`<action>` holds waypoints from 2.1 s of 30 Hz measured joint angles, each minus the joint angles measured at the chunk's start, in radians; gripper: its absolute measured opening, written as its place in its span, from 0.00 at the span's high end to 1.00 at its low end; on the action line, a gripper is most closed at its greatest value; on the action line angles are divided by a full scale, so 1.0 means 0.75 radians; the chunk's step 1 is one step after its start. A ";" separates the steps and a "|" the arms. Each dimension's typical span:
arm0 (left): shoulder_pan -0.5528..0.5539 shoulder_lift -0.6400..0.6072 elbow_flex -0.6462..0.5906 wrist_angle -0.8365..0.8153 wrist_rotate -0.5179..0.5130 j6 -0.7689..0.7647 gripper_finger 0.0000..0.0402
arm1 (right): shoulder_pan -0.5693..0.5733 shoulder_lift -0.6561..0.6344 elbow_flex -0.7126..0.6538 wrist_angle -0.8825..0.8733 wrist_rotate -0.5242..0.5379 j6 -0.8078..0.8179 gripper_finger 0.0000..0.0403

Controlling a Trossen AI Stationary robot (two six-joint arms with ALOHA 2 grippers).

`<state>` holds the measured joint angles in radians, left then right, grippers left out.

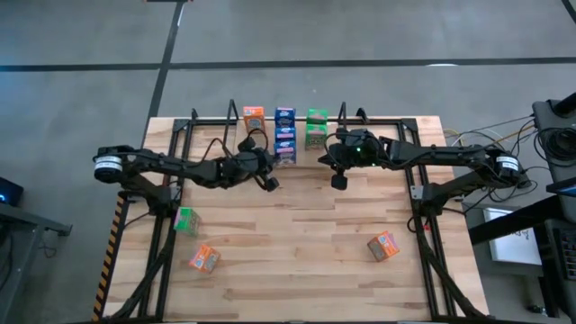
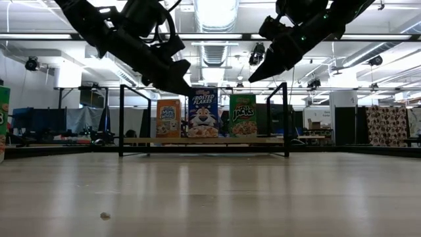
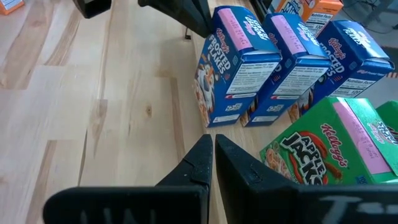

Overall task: Stack cereal on shelf
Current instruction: Adjust the blue cereal box on the shelf

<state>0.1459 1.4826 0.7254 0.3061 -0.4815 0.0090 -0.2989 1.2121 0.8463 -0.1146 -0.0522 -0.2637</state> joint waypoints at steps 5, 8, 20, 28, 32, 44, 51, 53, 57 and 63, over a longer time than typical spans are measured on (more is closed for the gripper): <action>0.002 0.000 0.000 -0.001 -0.001 0.007 1.00 | 0.000 0.000 0.000 0.000 0.000 -0.001 0.98; 0.004 0.000 0.000 -0.001 -0.011 0.005 1.00 | 0.000 0.000 0.000 0.000 0.000 -0.001 0.98; 0.008 0.000 0.000 -0.001 -0.011 -0.004 1.00 | 0.000 0.000 0.000 0.000 0.000 0.000 0.98; 0.009 -0.001 0.000 -0.001 -0.012 -0.004 1.00 | 0.000 0.000 0.000 0.000 0.000 0.001 0.98; 0.010 -0.001 0.000 0.000 -0.012 -0.004 1.00 | 0.000 0.000 0.000 0.000 0.000 0.001 0.98; 0.018 -0.001 0.000 0.000 -0.012 -0.004 1.00 | 0.000 0.000 0.000 0.000 0.000 0.000 0.98; 0.021 -0.001 0.000 0.000 -0.013 -0.012 1.00 | 0.000 0.000 0.001 0.000 0.000 -0.001 0.98; 0.021 -0.001 0.000 0.001 -0.012 -0.023 1.00 | 0.000 0.000 0.000 0.000 0.000 -0.001 0.98; 0.012 -0.001 0.000 0.001 -0.011 -0.042 1.00 | 0.000 0.000 0.001 0.000 0.000 -0.002 0.98; -0.020 -0.003 0.005 -0.002 -0.010 -0.070 1.00 | 0.000 0.000 0.000 0.000 -0.001 -0.002 0.98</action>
<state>0.1309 1.4807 0.7293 0.3045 -0.4889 -0.0433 -0.2989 1.2121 0.8466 -0.1146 -0.0531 -0.2649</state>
